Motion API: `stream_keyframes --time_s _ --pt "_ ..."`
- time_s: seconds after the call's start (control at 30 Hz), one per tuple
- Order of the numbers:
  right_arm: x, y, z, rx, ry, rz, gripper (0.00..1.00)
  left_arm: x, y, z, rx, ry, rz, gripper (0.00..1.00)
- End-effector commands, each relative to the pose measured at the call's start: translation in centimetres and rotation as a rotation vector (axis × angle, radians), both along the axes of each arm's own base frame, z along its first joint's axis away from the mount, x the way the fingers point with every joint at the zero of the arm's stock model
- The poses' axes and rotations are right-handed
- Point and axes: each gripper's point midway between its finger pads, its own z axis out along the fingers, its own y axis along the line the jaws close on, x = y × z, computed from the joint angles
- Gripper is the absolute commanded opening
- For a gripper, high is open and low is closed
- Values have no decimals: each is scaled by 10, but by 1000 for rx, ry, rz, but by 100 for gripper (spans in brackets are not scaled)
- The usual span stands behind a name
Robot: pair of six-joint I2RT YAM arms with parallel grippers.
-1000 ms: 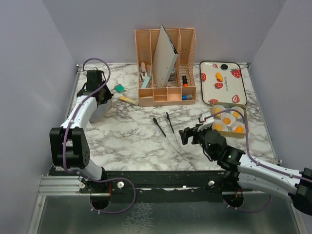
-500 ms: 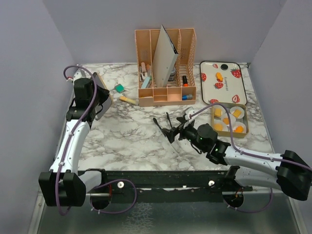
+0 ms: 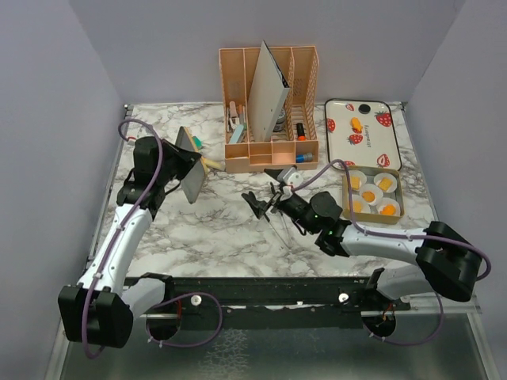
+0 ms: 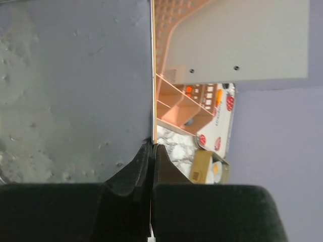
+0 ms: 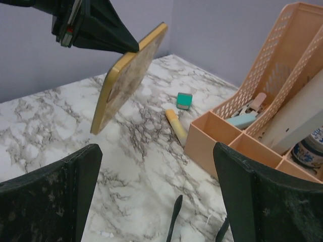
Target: Pack the cookies
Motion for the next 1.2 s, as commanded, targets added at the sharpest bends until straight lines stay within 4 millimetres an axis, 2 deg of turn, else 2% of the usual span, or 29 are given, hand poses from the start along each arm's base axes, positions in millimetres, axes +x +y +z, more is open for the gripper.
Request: stream_keyframes --time_s 0.0,0.23,0.47,0.57,0.77,0.9,1.17 --pt "-4 23 32 67 -103 52 100 -11 -24 44 -141 -131 -25 0" --pt "0 46 41 92 -134 49 100 -28 -32 80 -271 -240 3 0" --pt "6 70 44 89 -180 54 96 -40 -52 82 -395 -216 -52 0" --pt "11 80 39 75 -190 52 94 -43 -60 91 -437 -244 -72 0" --pt "31 83 31 62 -212 -45 87 -51 -76 95 -470 -243 -116 0" --pt "42 74 27 36 -246 -130 75 -57 -85 92 -482 -234 -148 0" --pt "39 57 31 -54 -344 -188 39 -67 -87 87 -486 -230 -163 0"
